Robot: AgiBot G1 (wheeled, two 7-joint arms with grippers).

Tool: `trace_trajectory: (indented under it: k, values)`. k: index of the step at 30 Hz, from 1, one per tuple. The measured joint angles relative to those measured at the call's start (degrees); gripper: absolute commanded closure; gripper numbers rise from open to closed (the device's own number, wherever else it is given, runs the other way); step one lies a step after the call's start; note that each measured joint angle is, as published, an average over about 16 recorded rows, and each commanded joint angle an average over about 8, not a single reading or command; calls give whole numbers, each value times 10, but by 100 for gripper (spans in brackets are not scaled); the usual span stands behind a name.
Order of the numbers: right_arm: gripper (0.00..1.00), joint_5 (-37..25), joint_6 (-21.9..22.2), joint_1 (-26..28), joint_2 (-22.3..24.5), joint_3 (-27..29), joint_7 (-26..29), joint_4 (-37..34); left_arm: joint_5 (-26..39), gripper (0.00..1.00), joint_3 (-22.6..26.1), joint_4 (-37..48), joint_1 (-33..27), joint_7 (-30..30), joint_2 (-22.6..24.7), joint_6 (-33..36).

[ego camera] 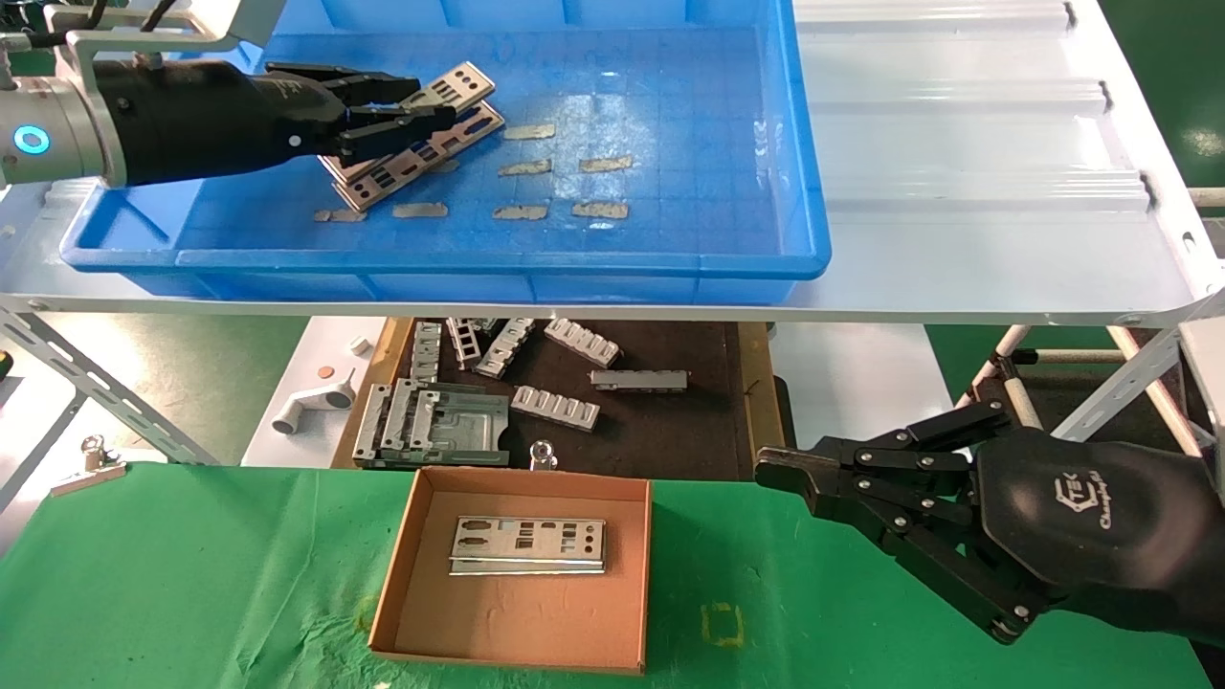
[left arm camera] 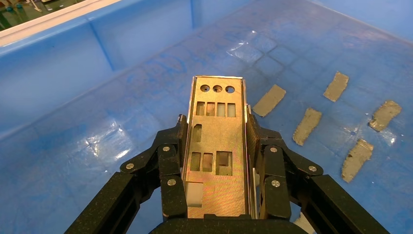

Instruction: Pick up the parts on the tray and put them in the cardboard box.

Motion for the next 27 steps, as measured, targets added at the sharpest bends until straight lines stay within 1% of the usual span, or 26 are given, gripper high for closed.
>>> trace_trajectory:
  k: [6,7,8,9,14,15,16,17,27]
  values:
    - [100,0,0,0,0,0,0,0,3,100,2,1,3,2,3,-6]
    - [100,0,0,0,0,0,0,0,4,98,3,1,3,2,4,-7]
    - [100,0,0,0,0,0,0,0,4,93,3,1,4,2,4,-8]
    - [100,0,0,0,0,0,0,0,5,84,3,2,4,2,5,-9]
    - [100,0,0,0,0,0,0,0,6,23,4,2,4,2,6,-10]
    - [100,0,0,0,0,0,0,0,6,12,5,2,4,2,6,-10]
    - [100,0,0,0,0,0,0,0,6,5,5,2,4,2,6,-10]
    - [100,0,0,0,0,0,0,0,7,1,5,2,4,1,6,-10]
    - [100,0,0,0,0,0,0,0,6,0,5,3,4,-1,6,-9]
